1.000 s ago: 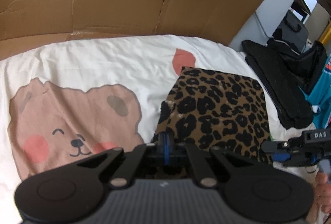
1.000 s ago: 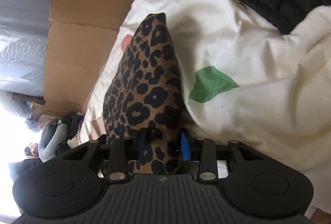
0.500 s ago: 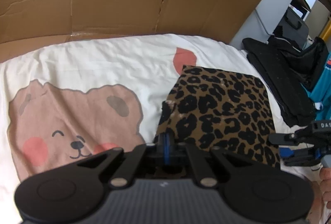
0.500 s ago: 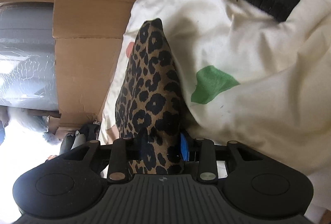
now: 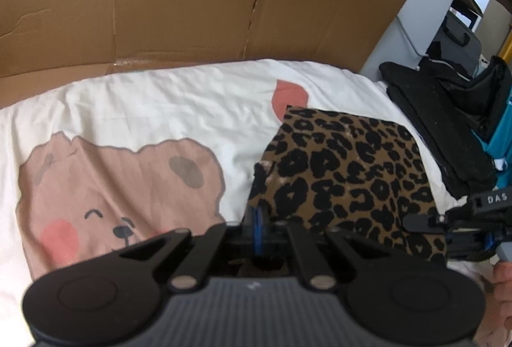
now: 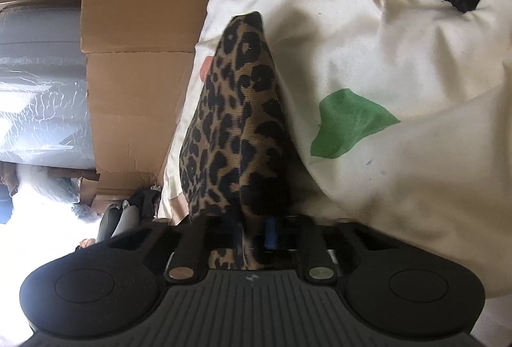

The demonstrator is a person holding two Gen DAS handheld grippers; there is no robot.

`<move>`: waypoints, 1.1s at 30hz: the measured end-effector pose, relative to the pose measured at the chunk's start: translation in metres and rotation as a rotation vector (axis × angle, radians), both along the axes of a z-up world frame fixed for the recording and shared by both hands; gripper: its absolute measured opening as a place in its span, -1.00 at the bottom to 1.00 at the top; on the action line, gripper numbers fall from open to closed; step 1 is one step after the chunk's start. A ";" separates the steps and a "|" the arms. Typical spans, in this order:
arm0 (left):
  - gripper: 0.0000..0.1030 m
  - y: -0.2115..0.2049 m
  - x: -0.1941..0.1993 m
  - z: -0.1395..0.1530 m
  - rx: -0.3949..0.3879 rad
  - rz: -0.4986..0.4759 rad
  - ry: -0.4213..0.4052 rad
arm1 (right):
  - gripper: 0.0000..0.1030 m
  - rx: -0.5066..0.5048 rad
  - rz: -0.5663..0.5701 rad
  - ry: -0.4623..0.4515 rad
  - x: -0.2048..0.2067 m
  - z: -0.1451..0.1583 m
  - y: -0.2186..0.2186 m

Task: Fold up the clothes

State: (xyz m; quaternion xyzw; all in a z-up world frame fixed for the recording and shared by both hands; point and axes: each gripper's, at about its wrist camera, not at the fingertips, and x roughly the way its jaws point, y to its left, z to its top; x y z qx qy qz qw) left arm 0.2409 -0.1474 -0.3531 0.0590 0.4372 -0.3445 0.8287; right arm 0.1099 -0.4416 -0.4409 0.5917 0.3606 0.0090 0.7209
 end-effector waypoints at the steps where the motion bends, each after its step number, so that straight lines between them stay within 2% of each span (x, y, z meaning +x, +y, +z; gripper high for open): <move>1: -0.99 0.000 0.000 0.001 0.001 -0.001 0.002 | -0.89 -0.002 0.003 0.000 0.000 0.001 0.000; 4: -0.97 0.002 0.006 0.004 0.001 0.006 0.039 | -0.91 -0.028 0.019 -0.001 0.002 0.007 0.002; 7: -0.77 0.005 0.017 0.011 -0.022 0.033 0.090 | -0.91 -0.040 0.024 0.008 0.005 0.011 0.003; 8: -0.47 0.007 0.021 0.014 -0.038 0.042 0.099 | -0.91 -0.046 0.028 0.009 0.006 0.011 0.003; 9: -0.31 0.007 0.024 0.017 -0.059 0.040 0.105 | -0.91 -0.050 0.031 0.009 0.006 0.012 0.004; 10: -0.01 0.006 0.026 0.018 -0.078 0.030 0.109 | -0.91 -0.052 0.032 0.011 0.006 0.012 0.004; 11: 0.17 0.005 0.028 0.019 -0.096 0.019 0.114 | -0.91 -0.053 0.033 0.012 0.006 0.012 0.003; 18: 0.18 -0.006 0.040 -0.003 -0.109 -0.018 0.218 | -0.91 -0.054 0.038 0.018 0.004 0.012 0.001; 22: 0.16 -0.008 0.045 -0.013 -0.156 -0.022 0.297 | -0.91 -0.063 0.041 0.021 0.004 0.013 0.001; 24: 0.13 -0.008 0.045 -0.015 -0.156 -0.022 0.296 | -0.90 -0.070 0.040 0.022 0.005 0.013 0.002; 27: -0.03 -0.006 0.045 -0.020 -0.160 -0.008 0.307 | -0.90 -0.079 0.035 0.023 0.004 0.015 0.002; 29: -0.22 -0.005 0.046 -0.021 -0.159 0.005 0.312 | -0.90 -0.090 0.037 0.022 0.004 0.017 0.002; 33: -0.29 -0.006 0.044 -0.018 -0.148 0.001 0.315 | -0.90 -0.098 0.041 0.028 0.004 0.019 -0.001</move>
